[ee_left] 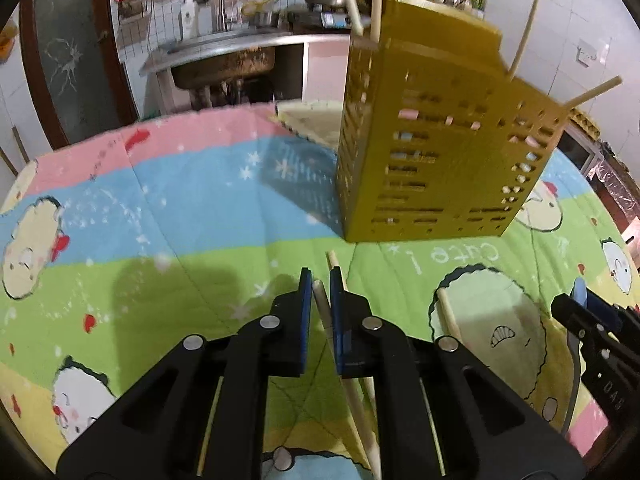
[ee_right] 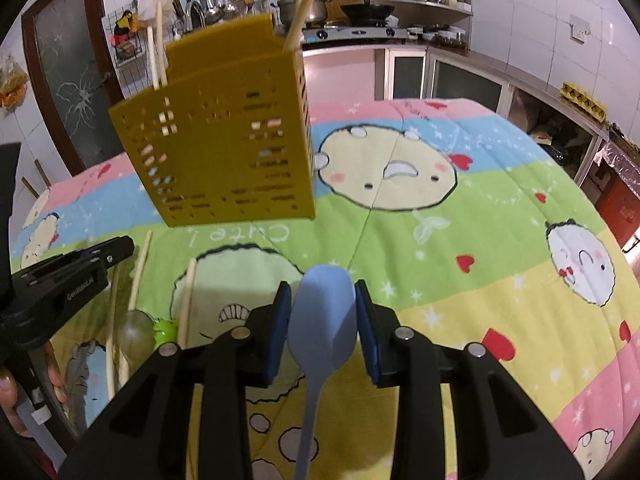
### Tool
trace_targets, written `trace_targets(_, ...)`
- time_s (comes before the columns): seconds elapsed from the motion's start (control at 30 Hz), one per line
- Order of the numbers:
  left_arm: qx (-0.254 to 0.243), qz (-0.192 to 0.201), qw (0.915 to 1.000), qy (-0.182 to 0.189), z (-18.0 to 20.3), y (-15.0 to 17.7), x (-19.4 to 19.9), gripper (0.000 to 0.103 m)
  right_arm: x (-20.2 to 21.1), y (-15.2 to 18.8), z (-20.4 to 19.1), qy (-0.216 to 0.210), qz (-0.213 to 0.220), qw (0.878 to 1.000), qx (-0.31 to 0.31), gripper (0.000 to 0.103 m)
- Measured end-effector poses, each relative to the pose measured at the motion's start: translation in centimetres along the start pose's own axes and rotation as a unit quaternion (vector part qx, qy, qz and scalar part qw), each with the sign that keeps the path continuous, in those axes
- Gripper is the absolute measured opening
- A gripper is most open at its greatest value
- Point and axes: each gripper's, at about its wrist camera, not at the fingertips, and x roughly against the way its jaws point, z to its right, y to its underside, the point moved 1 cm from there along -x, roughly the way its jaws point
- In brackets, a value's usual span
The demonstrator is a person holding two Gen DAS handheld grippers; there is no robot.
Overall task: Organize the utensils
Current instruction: 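Lift the chopstick in the left tool toward the holder while the right tool carries the spoon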
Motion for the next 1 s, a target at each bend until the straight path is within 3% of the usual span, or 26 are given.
trace_targets(0.37, -0.013, 0.105, 0.9944, -0.003, -0.6, -1.4, 6.4, 0.007, 2.1, -1.7, 0.4, -0.013, 0.064, 0.998, -0.004, 0.032)
trace_targets(0.7, -0.025, 0.212, 0.9769, -0.004, -0.6, -2.3, 12.0, 0.005, 5.8, -2.8, -0.2, -0.014, 0.157, 0.987, 0.013, 0.032)
trace_targets(1.0, -0.026, 0.264, 0.9641, -0.012, -1.1, -0.6, 13.7, 0.005, 7.8, -1.8, -0.5, -0.003, 0.212, 0.977, 0.034, 0.032)
